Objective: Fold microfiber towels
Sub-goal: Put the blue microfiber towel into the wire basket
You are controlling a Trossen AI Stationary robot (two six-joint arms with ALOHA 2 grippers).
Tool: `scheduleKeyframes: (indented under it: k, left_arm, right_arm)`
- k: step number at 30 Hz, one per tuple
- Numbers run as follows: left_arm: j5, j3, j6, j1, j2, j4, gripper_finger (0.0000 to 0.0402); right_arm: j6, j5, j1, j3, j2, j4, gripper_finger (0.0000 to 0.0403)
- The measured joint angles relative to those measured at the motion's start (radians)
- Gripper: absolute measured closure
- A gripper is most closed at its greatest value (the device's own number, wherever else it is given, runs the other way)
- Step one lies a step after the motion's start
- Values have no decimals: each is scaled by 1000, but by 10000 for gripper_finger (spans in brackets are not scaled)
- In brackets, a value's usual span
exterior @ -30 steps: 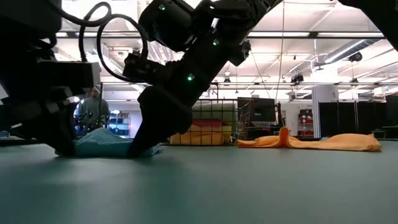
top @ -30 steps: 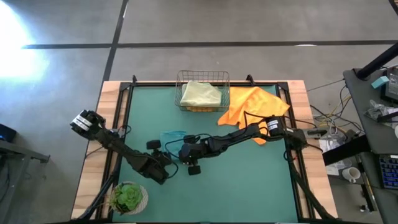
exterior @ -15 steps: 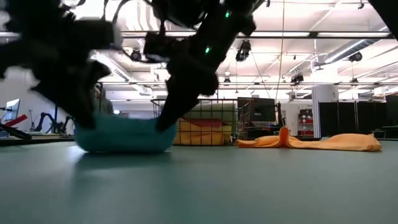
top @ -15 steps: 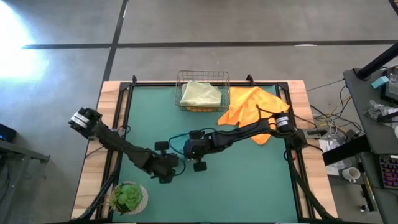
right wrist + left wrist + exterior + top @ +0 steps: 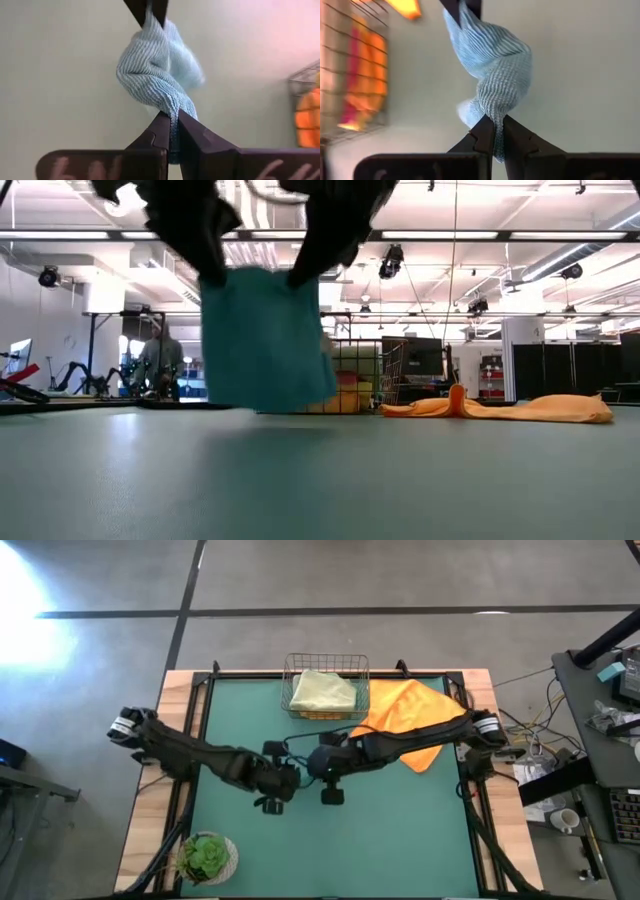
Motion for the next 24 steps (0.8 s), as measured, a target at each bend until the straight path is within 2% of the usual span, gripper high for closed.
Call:
scheduleKeyframes:
  k: [8,13,17,24]
  left_arm:
    - [-35,160,236,120,-19,-18,392]
    - [-38,238,418,206,-20,-14,392]
    - [-75,272,535,275,-20,1,392]
    - [-99,285,667,394,-20,108,392]
  right_arm:
    - [42,95,-7,0,-116,-72,394]
    - [46,196,-21,0,-176,-77,394]
    - [55,246,-54,0,-220,-75,394]
    - [7,263,-171,0,-242,-52,394]
